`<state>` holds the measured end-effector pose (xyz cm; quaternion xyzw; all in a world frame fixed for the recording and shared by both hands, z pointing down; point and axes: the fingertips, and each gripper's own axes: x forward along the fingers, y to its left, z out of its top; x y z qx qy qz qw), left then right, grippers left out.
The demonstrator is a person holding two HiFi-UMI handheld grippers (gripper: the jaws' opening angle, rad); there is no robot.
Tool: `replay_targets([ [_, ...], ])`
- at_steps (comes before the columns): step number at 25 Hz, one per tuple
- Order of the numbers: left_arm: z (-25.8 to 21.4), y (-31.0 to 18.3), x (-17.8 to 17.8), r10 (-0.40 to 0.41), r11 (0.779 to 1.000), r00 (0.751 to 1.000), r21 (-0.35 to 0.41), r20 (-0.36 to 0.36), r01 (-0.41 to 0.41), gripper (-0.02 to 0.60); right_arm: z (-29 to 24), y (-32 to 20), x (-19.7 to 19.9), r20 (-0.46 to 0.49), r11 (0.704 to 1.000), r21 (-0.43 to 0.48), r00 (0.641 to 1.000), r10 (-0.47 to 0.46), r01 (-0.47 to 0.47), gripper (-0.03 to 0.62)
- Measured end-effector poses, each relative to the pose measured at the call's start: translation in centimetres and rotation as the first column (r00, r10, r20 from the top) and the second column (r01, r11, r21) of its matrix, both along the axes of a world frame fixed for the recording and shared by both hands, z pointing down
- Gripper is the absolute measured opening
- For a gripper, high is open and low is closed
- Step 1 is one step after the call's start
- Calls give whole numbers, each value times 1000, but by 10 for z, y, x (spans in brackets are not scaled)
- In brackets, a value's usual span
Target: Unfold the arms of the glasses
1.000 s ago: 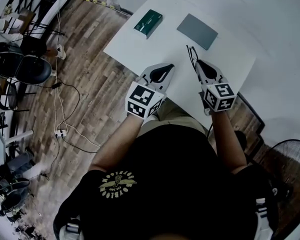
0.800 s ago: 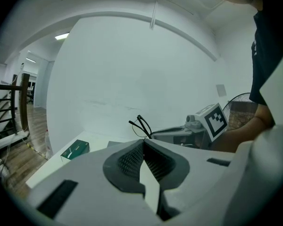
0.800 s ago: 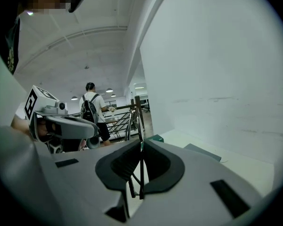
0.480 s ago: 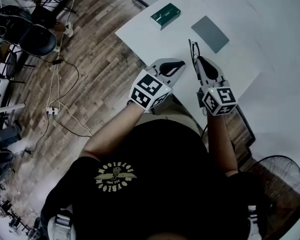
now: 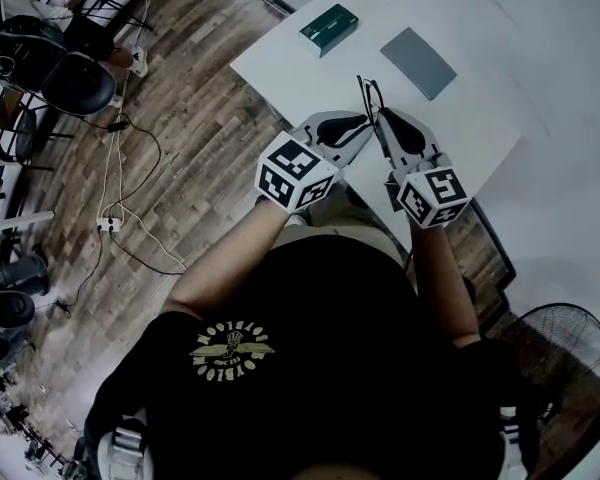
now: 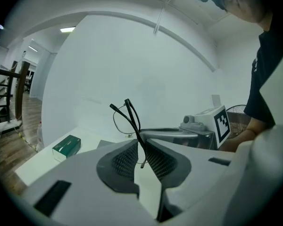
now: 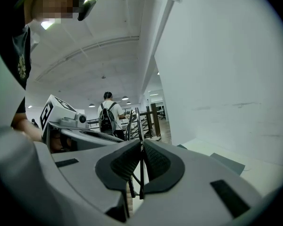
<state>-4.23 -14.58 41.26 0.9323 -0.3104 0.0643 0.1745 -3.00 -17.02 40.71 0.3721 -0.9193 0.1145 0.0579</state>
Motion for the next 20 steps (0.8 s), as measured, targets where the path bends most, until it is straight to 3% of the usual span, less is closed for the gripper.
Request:
replay_targets([
  [8,-3,2,4,45,999,999,-26,-19,-45,35,-3,5,5,-4,1000,0,1000,14,-14,20],
  [20,-6,20,-4,54,998,996,-34,-67,-56,31,-12,17,15,47,993,16,993,112,-113,20],
])
